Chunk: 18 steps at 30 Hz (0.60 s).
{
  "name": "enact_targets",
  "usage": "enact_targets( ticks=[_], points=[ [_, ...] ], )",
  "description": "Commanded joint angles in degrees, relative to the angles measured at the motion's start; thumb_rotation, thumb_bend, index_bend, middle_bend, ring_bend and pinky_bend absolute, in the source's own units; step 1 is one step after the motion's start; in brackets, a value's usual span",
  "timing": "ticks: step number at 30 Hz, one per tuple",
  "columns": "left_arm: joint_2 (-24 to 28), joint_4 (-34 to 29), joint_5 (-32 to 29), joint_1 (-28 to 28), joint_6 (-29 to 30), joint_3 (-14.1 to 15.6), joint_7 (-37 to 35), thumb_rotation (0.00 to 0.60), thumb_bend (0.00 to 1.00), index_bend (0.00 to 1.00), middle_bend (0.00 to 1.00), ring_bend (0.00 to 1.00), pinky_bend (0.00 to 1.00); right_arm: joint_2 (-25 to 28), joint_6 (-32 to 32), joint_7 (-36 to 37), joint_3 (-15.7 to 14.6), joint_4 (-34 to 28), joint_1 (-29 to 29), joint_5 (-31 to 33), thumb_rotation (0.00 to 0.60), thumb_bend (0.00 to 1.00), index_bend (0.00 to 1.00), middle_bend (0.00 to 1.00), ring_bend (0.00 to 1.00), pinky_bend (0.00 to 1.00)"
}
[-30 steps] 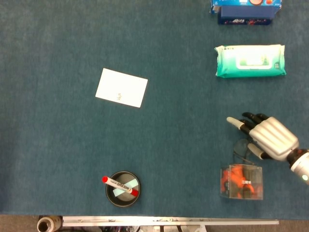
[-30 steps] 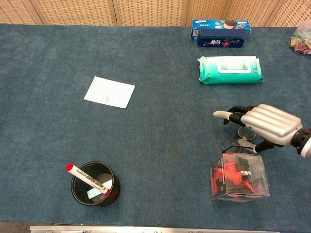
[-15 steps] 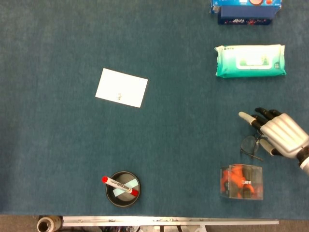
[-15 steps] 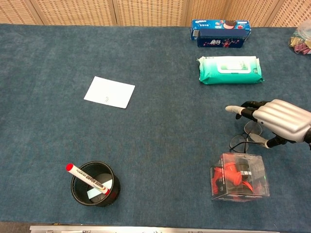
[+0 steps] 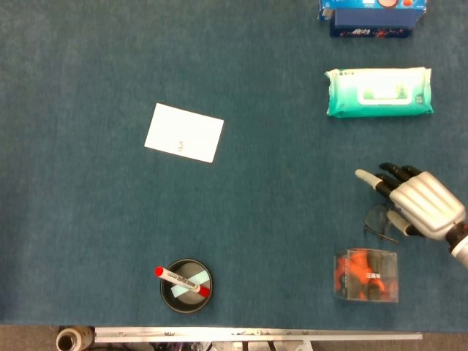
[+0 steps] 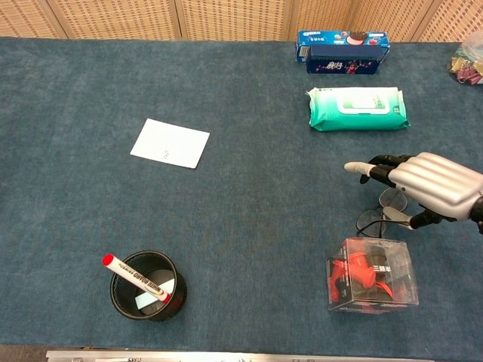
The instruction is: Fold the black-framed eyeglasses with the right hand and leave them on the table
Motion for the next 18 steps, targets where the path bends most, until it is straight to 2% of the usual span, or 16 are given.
enact_targets(
  ticks=[1, 18],
  points=[
    [0.0, -0.1, 0.0, 0.0, 0.1, 0.0, 0.1, 0.6, 0.24, 0.56, 0.54, 0.39, 0.53, -0.3, -0.1, 0.2, 0.2, 0.4, 0.1, 0.2, 0.6, 0.42, 0.01, 0.28, 0.13, 0.27],
    [0.0, 0.0, 0.1, 0.0, 0.1, 0.0, 0.0, 0.6, 0.24, 0.56, 0.54, 0.39, 0.53, -3.2, -1.9, 1.0, 0.3, 4.3, 0.1, 2.0, 0.6, 0.42, 0.01, 0.28, 0.13, 0.27]
  ],
)
